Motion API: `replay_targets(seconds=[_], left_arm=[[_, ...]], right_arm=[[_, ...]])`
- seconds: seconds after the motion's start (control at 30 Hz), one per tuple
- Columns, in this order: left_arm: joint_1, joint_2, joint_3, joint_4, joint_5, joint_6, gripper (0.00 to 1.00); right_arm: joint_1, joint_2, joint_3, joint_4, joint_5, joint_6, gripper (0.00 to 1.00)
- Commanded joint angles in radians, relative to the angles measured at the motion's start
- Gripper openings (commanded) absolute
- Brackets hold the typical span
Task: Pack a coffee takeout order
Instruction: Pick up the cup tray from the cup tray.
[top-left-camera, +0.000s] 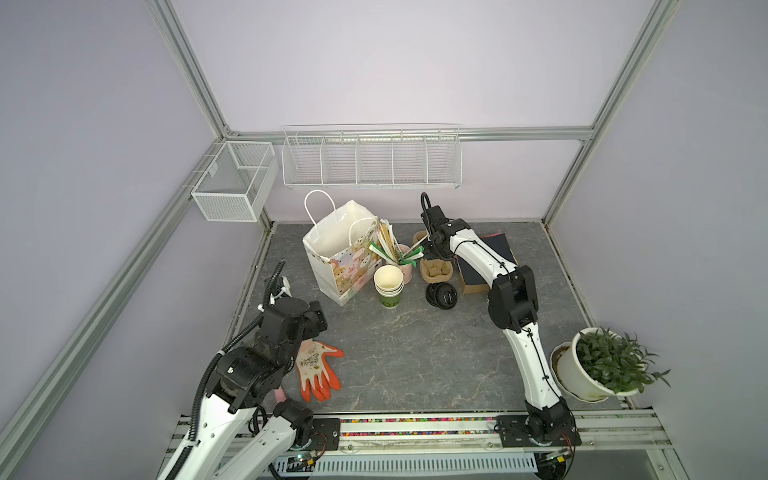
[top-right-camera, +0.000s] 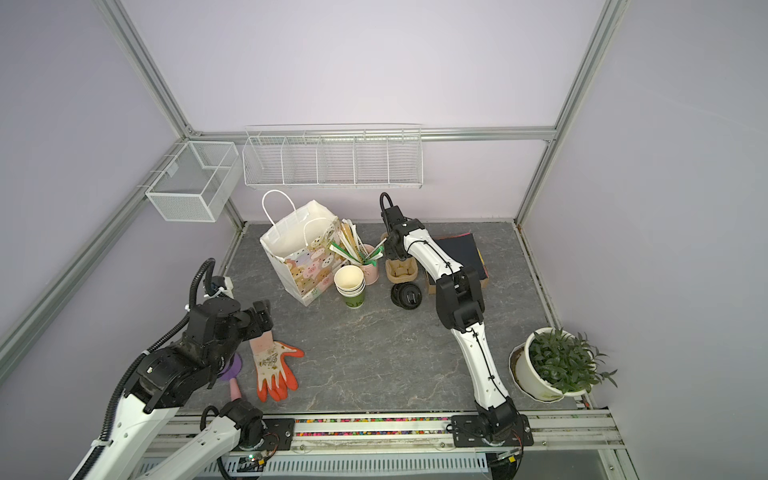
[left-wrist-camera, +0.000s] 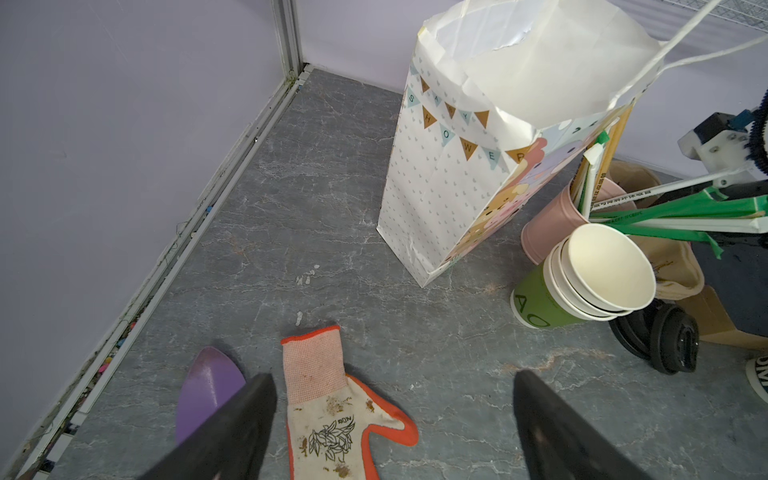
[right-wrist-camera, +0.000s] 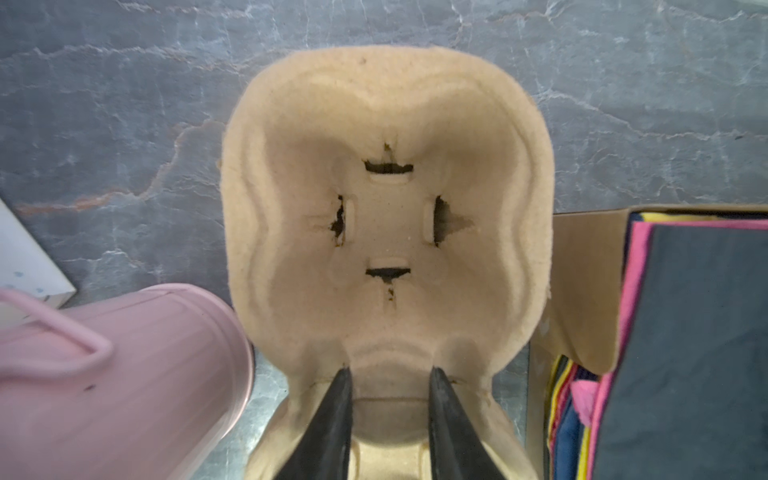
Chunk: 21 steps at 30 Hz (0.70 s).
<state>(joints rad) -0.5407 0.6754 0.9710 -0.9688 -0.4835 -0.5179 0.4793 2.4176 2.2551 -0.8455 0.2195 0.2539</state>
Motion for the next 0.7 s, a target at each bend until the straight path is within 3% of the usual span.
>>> replay_targets(seconds=[0.0,0.37,0.67], left_arm=[[0.007,0.003,-0.010,-0.006,0.006,0.015,0.90],[0.019,0.012,-0.009,-0.005,0.014,0.019,0.90],[0.033,0.013,-0.010,-0.001,0.025,0.021,0.90]], right_arm=[[-0.001,-0.081,-0.015,0.016,0.013,0.006,0.30],[-0.004,-0.150,-0.017,0.009,0.036,0.003,0.30],[-0.007,-0.399,-0.188,-0.006,0.037,0.043,0.29]])
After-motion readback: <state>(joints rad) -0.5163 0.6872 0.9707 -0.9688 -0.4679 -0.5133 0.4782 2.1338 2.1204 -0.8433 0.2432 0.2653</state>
